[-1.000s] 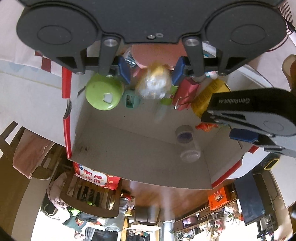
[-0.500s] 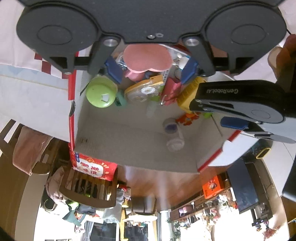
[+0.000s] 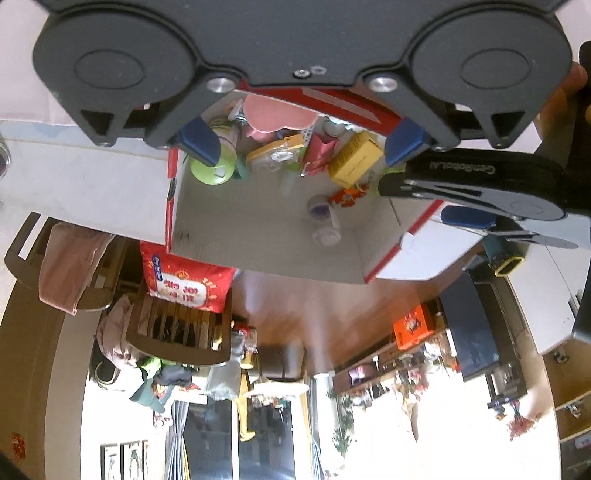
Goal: Organize rigid objects
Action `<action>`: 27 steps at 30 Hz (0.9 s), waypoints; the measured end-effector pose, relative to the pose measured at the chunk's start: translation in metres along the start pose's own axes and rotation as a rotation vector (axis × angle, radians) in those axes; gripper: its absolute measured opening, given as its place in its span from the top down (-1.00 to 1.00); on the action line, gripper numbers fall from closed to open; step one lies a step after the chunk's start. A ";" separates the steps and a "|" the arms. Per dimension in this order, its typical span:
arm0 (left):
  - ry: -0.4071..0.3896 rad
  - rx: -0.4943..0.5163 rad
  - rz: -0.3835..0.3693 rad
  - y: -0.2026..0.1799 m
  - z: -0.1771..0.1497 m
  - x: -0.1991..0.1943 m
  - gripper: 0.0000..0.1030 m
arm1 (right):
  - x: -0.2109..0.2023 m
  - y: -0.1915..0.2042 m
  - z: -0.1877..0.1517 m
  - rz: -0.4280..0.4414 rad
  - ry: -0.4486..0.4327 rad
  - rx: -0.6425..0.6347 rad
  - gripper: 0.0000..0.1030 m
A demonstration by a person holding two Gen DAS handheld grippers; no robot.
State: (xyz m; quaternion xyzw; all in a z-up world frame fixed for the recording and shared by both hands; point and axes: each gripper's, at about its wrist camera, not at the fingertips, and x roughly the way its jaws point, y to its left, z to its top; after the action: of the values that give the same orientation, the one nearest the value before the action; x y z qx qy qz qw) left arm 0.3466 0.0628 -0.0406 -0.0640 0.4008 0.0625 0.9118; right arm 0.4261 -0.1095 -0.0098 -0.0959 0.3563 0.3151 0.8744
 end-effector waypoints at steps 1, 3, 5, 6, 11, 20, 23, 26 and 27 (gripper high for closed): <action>-0.003 -0.003 -0.004 0.001 -0.002 -0.005 -0.55 | -0.004 0.000 -0.001 0.003 -0.009 0.002 -0.93; -0.010 -0.007 -0.012 0.002 -0.006 -0.013 -0.56 | -0.014 0.002 -0.004 0.006 -0.028 0.004 -0.99; -0.016 -0.012 -0.020 0.003 -0.010 -0.022 -0.56 | -0.023 0.004 -0.006 0.012 -0.044 0.002 -0.99; -0.020 -0.016 -0.023 0.002 -0.012 -0.025 -0.56 | -0.027 0.006 -0.007 0.016 -0.052 -0.001 -0.99; -0.042 -0.027 -0.048 0.003 -0.024 -0.046 -0.64 | -0.049 0.012 -0.016 0.019 -0.090 -0.007 -0.99; -0.086 -0.017 -0.085 -0.003 -0.045 -0.077 -1.00 | -0.079 0.021 -0.030 0.012 -0.150 0.015 -0.99; -0.098 -0.017 -0.085 -0.005 -0.051 -0.087 -1.00 | -0.086 0.023 -0.033 0.007 -0.168 0.019 -1.00; -0.117 -0.008 -0.080 -0.007 -0.056 -0.097 -1.00 | -0.092 0.024 -0.036 0.018 -0.174 0.026 -1.00; -0.122 -0.008 -0.078 -0.008 -0.059 -0.100 -1.00 | -0.094 0.025 -0.037 0.018 -0.176 0.025 -1.00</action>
State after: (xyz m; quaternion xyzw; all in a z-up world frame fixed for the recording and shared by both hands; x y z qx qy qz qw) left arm 0.2382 0.0392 -0.0053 -0.0792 0.3414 0.0321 0.9360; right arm 0.3383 -0.1501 0.0288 -0.0536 0.2829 0.3255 0.9007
